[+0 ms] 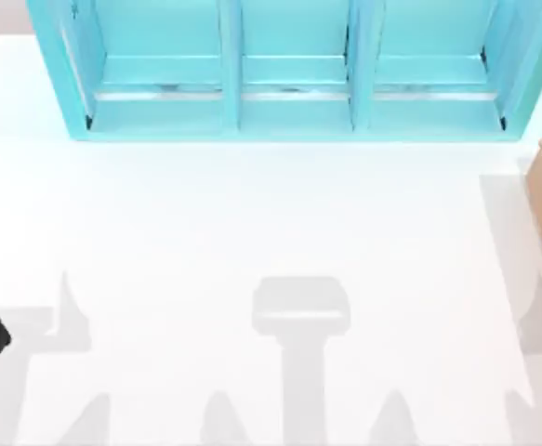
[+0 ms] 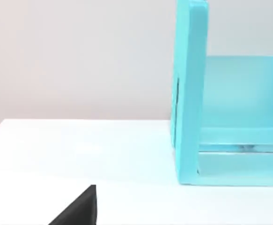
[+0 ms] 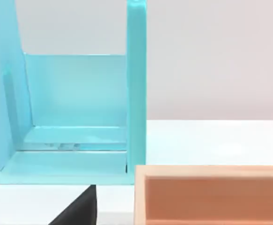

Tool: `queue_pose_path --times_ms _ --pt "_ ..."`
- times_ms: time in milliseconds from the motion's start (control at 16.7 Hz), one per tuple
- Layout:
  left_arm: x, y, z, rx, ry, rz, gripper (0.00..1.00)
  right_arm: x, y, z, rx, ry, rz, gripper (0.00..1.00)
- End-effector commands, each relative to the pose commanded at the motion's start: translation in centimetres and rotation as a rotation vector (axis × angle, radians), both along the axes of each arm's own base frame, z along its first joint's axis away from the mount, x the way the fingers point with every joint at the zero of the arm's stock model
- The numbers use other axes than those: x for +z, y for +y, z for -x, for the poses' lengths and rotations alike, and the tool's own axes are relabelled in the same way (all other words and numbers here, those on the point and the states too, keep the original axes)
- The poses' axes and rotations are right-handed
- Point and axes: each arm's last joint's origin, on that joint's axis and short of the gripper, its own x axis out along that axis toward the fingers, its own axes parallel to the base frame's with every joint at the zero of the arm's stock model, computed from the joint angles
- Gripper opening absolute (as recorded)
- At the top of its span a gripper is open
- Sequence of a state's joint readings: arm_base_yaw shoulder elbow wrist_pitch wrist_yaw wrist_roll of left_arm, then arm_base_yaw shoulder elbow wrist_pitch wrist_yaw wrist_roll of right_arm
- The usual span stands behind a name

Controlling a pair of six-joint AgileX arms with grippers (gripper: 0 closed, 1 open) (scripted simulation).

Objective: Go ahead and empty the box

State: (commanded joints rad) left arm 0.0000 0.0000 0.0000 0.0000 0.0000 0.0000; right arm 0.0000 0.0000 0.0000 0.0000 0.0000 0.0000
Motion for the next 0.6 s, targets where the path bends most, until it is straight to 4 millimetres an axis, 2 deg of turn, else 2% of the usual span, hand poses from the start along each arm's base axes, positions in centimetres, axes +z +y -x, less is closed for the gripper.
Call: queue_pose_path --times_ms 180,300,600 --pt "0.0 0.0 0.0 0.000 0.000 0.000 1.00 0.2 0.0 0.0 -0.004 0.012 0.004 1.00" --pt "0.0 0.0 0.0 0.000 0.000 0.000 1.00 1.0 -0.2 0.0 -0.021 0.066 0.020 1.00" --pt "0.0 0.0 0.0 0.000 0.000 0.000 1.00 4.6 -1.1 -1.4 -0.079 0.380 0.076 1.00"
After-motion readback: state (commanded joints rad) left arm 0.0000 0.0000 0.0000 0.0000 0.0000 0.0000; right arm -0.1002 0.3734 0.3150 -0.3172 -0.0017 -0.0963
